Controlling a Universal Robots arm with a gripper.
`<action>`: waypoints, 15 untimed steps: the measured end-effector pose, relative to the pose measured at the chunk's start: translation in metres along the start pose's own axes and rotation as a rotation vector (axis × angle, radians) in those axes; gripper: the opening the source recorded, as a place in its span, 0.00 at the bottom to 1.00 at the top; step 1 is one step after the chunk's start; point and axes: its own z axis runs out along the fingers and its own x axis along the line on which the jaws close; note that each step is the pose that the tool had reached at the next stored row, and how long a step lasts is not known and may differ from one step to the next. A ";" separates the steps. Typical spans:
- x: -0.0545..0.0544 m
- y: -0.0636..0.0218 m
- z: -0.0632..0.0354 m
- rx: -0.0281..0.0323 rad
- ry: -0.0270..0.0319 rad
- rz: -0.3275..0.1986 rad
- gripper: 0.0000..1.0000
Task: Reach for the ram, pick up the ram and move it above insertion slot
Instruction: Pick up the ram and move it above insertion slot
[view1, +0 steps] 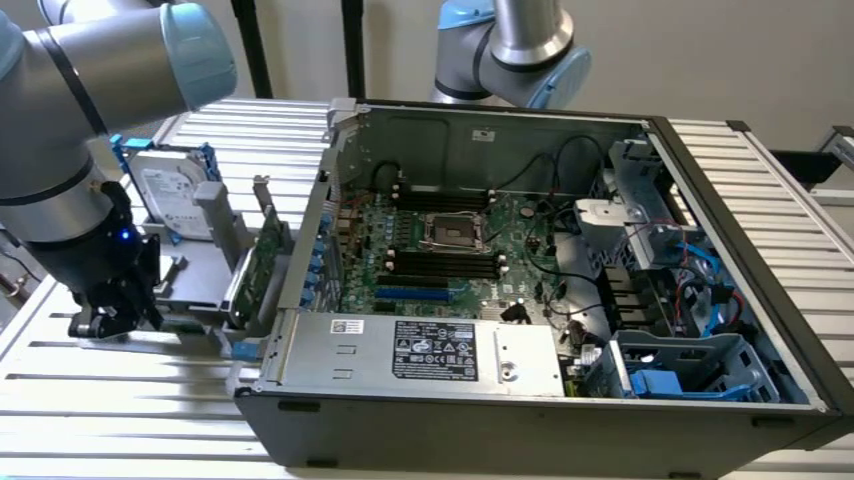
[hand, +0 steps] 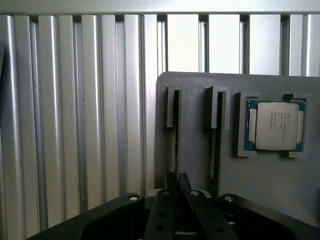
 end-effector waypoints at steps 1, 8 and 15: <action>0.000 0.0000 -0.0012 0.0000 -0.0005 0.000 0.14; 0.000 -0.0002 -0.0121 0.0000 -0.0035 0.000 0.14; -0.001 -0.0015 -0.0362 -0.0005 -0.0074 0.000 0.14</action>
